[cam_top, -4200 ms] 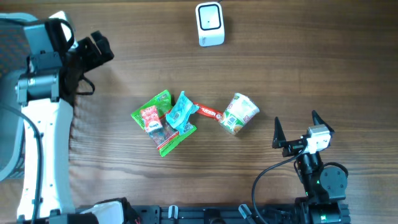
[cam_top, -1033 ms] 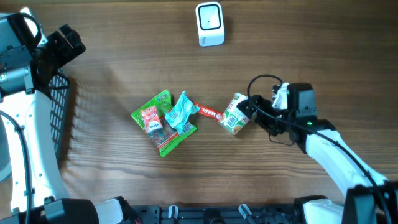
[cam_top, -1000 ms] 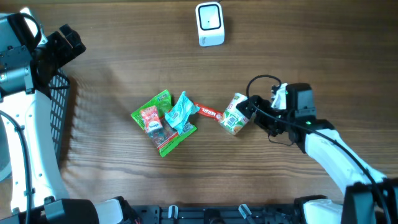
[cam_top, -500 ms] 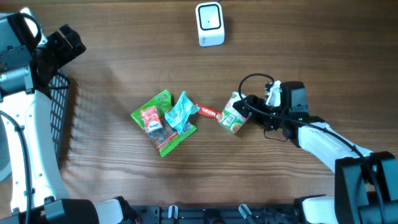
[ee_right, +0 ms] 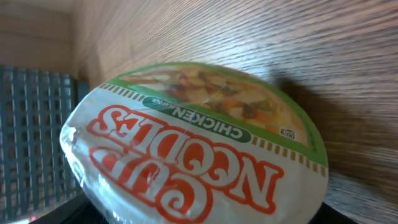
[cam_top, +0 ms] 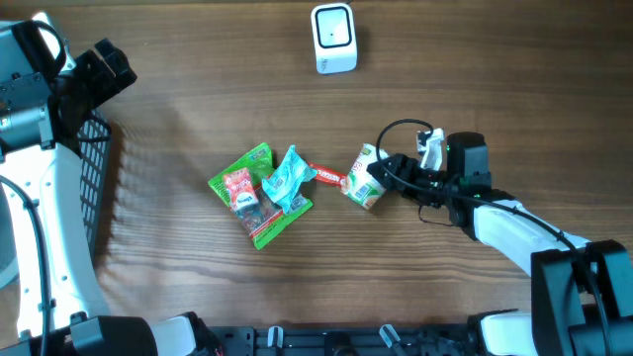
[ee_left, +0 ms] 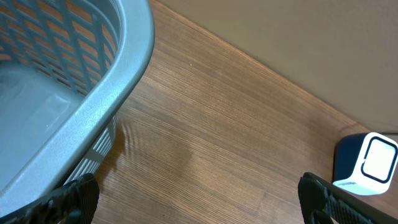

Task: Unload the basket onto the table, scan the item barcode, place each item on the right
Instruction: 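Reach right gripper to the cup noodles and grasp it, then lift cup noodles with right gripper and hold it under the scanner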

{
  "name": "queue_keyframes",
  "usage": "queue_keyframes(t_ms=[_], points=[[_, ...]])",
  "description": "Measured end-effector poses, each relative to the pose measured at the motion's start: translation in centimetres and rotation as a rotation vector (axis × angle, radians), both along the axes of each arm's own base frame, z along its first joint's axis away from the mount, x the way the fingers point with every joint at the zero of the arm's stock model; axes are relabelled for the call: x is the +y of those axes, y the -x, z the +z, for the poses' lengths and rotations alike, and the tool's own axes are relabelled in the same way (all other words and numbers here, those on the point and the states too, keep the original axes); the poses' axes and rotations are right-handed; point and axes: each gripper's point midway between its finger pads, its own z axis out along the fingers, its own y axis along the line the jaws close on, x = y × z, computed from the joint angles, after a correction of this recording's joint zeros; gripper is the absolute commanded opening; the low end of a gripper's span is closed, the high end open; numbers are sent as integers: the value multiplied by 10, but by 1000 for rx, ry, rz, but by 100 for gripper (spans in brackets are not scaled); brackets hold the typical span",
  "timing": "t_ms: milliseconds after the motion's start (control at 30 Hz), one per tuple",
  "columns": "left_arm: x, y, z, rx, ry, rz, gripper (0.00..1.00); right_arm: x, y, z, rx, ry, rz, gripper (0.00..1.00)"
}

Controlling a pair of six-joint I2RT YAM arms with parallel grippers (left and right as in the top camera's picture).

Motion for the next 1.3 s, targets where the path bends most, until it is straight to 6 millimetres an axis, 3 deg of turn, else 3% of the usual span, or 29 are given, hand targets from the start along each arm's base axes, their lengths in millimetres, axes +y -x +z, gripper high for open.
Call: queue_keyframes(t_ms=[133, 200, 267, 333, 500, 633, 1000, 1067, 1133, 1300], points=[[0, 0, 0, 0, 0, 0, 100, 7, 5, 5, -51, -14, 83, 79], [0, 0, 0, 0, 0, 0, 100, 6, 6, 6, -57, -18, 90, 83], [0, 0, 0, 0, 0, 0, 100, 4, 9, 2, -35, -4, 86, 94], [0, 0, 0, 1, 0, 0, 100, 0, 9, -4, -9, 20, 58, 96], [0, 0, 0, 1, 0, 0, 100, 2, 3, -12, 10, 91, -18, 100], [0, 0, 0, 1, 0, 0, 100, 0, -12, -4, -46, 88, -64, 100], [0, 0, 0, 1, 0, 0, 100, 13, -19, -21, 3, 0, -69, 93], [0, 0, 0, 1, 0, 0, 100, 15, -21, -21, 1, -13, -70, 79], [0, 0, 0, 1, 0, 0, 100, 19, -22, -19, -8, -36, -57, 74], [0, 0, 0, 1, 0, 0, 100, 25, -15, -13, -16, -87, 15, 71]])
